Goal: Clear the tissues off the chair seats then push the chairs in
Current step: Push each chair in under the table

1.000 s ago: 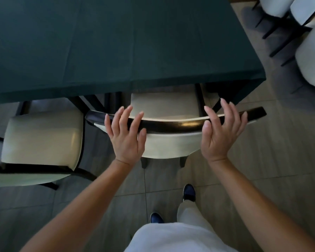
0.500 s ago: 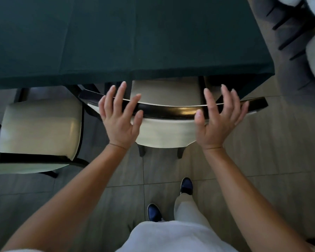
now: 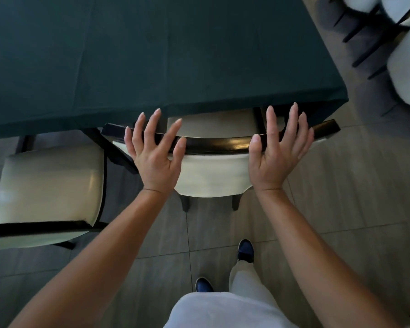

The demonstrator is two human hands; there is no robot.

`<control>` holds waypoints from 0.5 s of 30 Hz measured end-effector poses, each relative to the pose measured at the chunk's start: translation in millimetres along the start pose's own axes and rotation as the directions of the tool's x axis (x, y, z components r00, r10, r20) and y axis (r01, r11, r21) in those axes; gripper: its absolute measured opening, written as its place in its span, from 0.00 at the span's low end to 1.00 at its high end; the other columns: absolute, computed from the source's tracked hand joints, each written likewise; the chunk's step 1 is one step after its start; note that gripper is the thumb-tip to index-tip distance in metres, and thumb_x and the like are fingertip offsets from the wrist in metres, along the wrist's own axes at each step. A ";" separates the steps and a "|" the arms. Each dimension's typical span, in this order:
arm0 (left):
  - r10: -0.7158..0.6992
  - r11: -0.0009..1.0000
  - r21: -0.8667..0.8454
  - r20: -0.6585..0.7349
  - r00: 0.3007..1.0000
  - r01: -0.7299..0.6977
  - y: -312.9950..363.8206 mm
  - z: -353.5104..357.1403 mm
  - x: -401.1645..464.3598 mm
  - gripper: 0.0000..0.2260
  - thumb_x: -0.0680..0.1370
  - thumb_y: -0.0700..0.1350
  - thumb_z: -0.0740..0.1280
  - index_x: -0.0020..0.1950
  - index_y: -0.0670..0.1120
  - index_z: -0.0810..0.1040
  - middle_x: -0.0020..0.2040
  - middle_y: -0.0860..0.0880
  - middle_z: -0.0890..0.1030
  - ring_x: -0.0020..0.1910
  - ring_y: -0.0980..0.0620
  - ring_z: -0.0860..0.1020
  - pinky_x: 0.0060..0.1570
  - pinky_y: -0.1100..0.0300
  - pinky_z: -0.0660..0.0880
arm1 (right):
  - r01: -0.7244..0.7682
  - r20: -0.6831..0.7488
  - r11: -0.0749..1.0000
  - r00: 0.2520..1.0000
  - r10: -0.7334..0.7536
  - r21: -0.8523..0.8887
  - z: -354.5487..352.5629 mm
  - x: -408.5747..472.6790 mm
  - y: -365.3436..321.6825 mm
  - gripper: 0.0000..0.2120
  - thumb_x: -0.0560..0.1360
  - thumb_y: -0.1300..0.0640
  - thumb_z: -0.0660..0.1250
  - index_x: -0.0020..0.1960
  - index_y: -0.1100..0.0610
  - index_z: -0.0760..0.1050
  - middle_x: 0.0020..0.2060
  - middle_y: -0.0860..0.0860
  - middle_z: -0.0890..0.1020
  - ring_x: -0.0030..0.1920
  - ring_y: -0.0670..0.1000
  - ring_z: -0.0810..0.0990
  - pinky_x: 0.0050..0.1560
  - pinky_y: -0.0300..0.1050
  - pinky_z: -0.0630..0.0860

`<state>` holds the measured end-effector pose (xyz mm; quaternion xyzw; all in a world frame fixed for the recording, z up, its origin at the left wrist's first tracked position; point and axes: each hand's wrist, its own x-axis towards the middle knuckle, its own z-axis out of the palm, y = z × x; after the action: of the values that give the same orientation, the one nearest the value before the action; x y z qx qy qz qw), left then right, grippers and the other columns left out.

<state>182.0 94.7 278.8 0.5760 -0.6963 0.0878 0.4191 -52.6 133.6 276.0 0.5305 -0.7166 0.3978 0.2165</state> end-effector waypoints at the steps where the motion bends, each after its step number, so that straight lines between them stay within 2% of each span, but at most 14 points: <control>1: -0.001 1.000 0.004 -0.003 1.000 0.001 2.4 2.1 0.6 0.16 0.86 0.56 0.59 0.67 0.54 0.82 0.74 0.47 0.74 0.77 0.40 0.67 0.78 0.40 0.53 | 0.014 -0.008 1.000 1.000 -0.014 0.007 2.4 4.1 3.6 0.23 0.83 0.48 0.55 0.76 0.51 0.73 0.77 0.61 0.69 0.78 0.64 0.65 0.78 0.68 0.56; 5: -0.017 0.999 0.037 -0.027 0.999 0.018 28.6 13.1 -1.1 0.15 0.85 0.55 0.61 0.67 0.54 0.82 0.74 0.46 0.75 0.76 0.39 0.68 0.77 0.37 0.57 | 0.054 -0.036 0.998 0.998 -0.053 0.024 14.4 22.7 29.9 0.22 0.82 0.50 0.55 0.72 0.50 0.77 0.75 0.59 0.72 0.77 0.62 0.66 0.79 0.68 0.55; 9: -0.024 1.000 0.010 -0.054 0.998 0.025 54.3 30.5 -4.9 0.13 0.84 0.54 0.63 0.63 0.56 0.84 0.72 0.47 0.77 0.75 0.39 0.70 0.77 0.37 0.56 | 0.070 -0.014 0.997 0.997 -0.070 0.016 11.9 31.5 60.2 0.21 0.83 0.50 0.55 0.70 0.49 0.79 0.75 0.59 0.73 0.75 0.60 0.69 0.76 0.66 0.61; 12: -0.002 1.000 0.000 -0.076 0.997 0.002 15.8 34.9 12.7 0.12 0.83 0.52 0.64 0.61 0.57 0.85 0.71 0.46 0.77 0.74 0.39 0.70 0.77 0.36 0.55 | 0.062 0.003 0.998 0.998 -0.062 0.011 20.4 28.9 30.7 0.20 0.84 0.49 0.54 0.70 0.46 0.79 0.76 0.59 0.72 0.74 0.61 0.70 0.74 0.66 0.63; 15: 0.001 1.000 -0.002 -0.032 0.999 -0.001 -17.3 28.5 29.0 0.14 0.85 0.53 0.60 0.64 0.56 0.84 0.74 0.44 0.74 0.76 0.39 0.68 0.77 0.37 0.56 | 0.058 0.005 0.998 0.998 -0.058 0.015 36.5 23.4 -3.5 0.20 0.84 0.49 0.55 0.69 0.45 0.80 0.75 0.58 0.73 0.75 0.62 0.70 0.76 0.67 0.60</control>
<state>183.9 50.8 274.4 0.5737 -0.6899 0.0967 0.4306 -53.3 90.2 272.8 0.5537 -0.6985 0.3951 0.2223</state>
